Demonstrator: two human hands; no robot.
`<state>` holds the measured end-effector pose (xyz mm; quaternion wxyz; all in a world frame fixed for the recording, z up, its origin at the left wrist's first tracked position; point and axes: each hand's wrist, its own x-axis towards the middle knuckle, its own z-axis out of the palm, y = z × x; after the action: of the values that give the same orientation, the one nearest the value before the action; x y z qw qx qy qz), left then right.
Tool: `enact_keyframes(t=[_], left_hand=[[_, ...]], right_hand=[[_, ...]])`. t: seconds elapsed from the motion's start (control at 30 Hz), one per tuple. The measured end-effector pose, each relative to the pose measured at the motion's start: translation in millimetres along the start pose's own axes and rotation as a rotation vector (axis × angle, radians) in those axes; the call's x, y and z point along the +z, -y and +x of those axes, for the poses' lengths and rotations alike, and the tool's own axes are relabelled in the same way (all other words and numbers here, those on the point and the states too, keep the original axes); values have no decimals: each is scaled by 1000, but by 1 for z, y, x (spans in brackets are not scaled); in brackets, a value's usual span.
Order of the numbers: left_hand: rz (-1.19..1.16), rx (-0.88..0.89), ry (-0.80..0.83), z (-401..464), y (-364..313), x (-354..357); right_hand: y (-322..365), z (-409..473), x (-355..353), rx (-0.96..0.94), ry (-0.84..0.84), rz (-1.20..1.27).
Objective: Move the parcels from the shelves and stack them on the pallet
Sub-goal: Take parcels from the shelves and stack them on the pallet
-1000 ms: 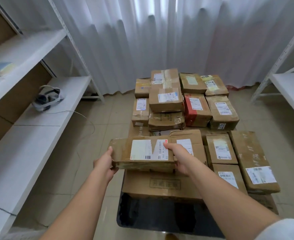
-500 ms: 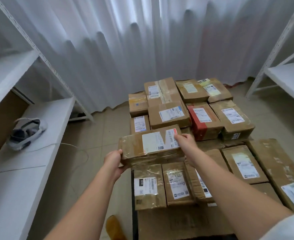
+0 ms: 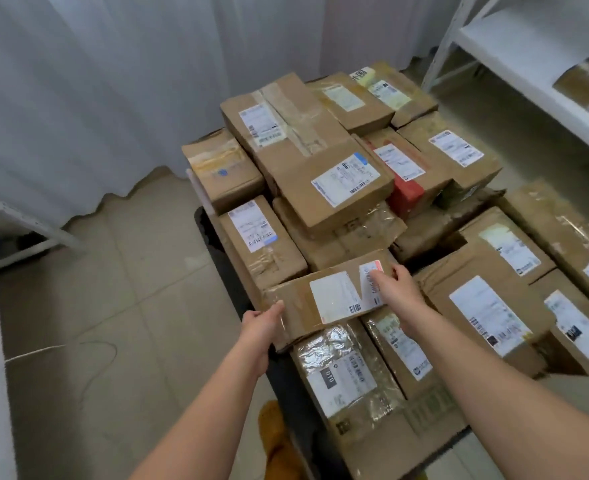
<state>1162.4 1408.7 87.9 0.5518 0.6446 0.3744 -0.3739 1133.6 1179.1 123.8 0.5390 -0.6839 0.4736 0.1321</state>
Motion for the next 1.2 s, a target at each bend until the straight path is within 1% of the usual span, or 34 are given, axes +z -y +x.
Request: enact_keyframes(t=[0.13, 0.27, 0.47, 0.6, 0.73, 1.0, 1.2], left_hand=[[51, -7, -9, 16, 16, 0], [102, 6, -12, 15, 26, -2], [224, 88, -50, 19, 26, -4], [245, 141, -44, 13, 27, -1], [282, 195, -52, 10, 26, 1], [272, 168, -109, 23, 15, 3], [285, 219, -151, 23, 20, 6]], right_hand=[[-9, 1, 3, -45, -25, -40], [-19, 2, 2, -30, -42, -63], [-19, 3, 2, -29, -45, -31], [-20, 1, -2, -42, -68, -15], [-26, 1, -3, -15, -72, 11], [-15, 15, 5, -63, -37, -32], [-17, 26, 6, -38, -42, 21]])
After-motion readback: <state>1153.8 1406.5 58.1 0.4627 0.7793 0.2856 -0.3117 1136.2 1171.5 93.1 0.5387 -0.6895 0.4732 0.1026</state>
